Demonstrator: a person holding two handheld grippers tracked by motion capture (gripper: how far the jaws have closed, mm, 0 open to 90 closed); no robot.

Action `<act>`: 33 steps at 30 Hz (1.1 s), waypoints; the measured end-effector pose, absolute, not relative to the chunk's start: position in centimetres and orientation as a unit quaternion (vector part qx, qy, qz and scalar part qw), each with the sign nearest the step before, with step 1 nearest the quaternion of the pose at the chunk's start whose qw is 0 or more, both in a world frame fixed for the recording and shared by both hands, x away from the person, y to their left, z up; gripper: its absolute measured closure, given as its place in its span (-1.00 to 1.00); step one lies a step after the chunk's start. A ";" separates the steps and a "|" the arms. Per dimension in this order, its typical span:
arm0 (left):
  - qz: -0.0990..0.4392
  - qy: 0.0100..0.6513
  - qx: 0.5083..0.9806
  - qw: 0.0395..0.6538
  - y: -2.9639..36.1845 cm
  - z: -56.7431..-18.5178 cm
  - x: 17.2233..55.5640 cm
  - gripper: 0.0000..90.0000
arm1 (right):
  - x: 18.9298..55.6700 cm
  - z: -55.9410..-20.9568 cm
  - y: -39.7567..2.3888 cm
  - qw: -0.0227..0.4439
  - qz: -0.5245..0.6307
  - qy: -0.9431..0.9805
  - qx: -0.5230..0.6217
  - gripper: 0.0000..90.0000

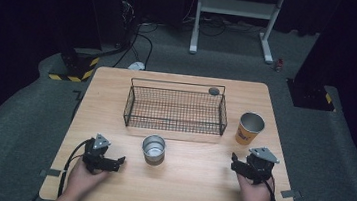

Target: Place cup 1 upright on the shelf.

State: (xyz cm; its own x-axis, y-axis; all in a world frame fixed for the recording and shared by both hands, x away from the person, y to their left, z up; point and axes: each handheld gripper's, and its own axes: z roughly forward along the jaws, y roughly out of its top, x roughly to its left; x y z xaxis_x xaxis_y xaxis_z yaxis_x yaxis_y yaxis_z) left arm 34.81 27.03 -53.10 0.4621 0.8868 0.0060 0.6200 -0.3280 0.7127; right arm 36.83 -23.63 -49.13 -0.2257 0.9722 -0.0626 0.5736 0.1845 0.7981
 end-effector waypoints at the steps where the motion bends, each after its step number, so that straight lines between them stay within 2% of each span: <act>1: 0.203 0.477 0.789 0.329 27.0 -53.1 34.8 -0.99 | 37.0 -49.1 -23.8 0.302 0.333 0.708 0.544 -0.75; 11: 0.205 0.475 0.789 0.332 26.9 -53.1 34.8 -0.94 | 38.9 -48.4 -24.4 0.317 0.339 0.692 0.553 -0.77; 33: 0.208 0.473 0.790 0.332 26.9 -53.0 34.7 -0.91 | 43.0 -47.6 -24.8 0.321 0.368 0.674 0.554 -0.77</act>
